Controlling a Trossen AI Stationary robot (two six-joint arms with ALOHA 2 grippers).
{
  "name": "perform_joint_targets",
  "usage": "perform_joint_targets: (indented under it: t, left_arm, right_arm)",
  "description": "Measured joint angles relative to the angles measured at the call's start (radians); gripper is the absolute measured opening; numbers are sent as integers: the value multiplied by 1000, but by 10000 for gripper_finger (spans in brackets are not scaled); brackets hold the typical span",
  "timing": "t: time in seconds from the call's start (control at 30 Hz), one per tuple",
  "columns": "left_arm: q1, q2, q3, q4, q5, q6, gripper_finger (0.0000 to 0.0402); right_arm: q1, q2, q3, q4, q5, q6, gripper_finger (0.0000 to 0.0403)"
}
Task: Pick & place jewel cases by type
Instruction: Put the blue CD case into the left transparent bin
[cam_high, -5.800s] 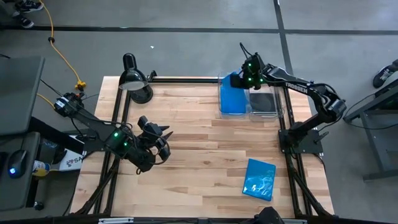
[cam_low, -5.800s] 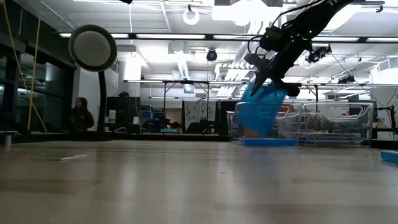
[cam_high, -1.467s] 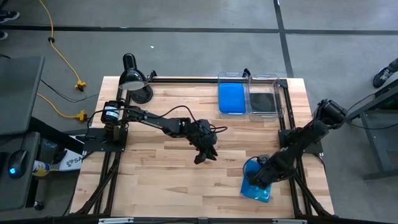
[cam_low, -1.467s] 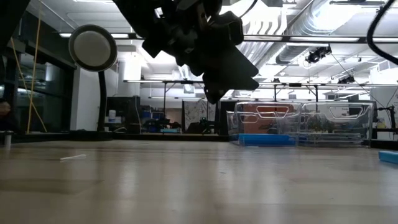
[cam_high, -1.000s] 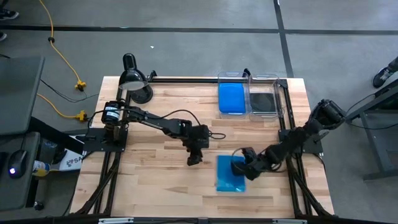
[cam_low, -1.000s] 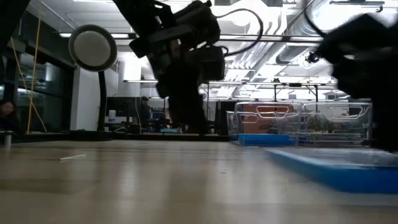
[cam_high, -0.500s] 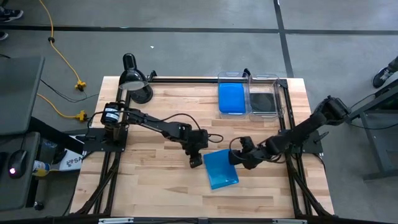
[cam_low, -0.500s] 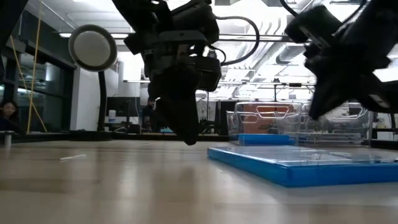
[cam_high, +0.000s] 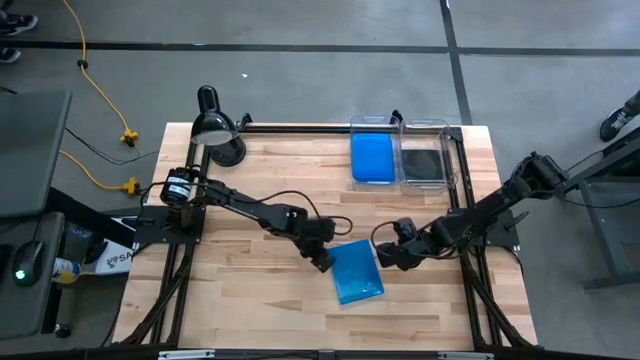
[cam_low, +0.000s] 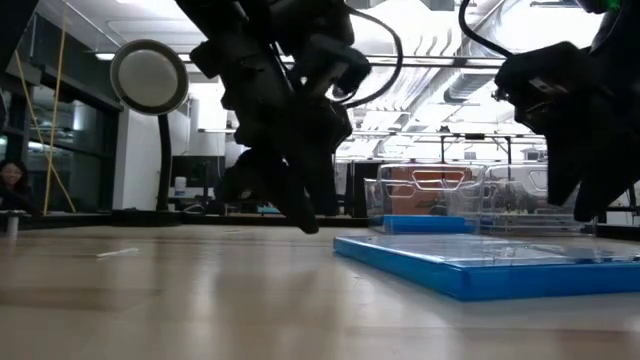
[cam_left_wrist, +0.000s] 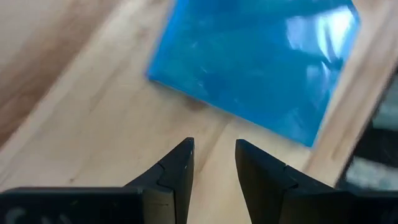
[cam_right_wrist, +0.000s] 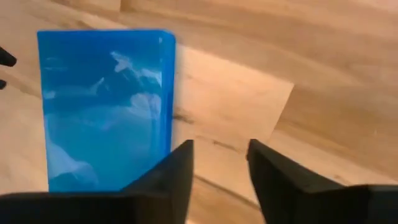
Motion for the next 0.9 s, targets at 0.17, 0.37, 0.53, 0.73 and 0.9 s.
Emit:
perform_joint_targets:
  t: [0.17, 0.37, 0.53, 0.73, 0.9]
  left_arm:
    - [-34, 0, 0, 6, -89, -194, 117]
    - [-98, 17, 0, 73, -229, -405, 117]
    - [-139, 70, 1, 175, -306, -564, 117]
    - [-190, 124, 4, 235, -406, -734, 117]
    - [-209, 126, 4, 228, -475, -743, 117]
  right_arm:
    - [0, 0, 1, -3, 31, -30, 201]
    - [2, 0, 1, -4, 40, -77, 237]
    - [6, 0, 1, 9, 113, -83, 238]
    - [18, 33, 2, 36, 171, -84, 239]
    - [21, 120, 2, 73, 140, -117, 239]
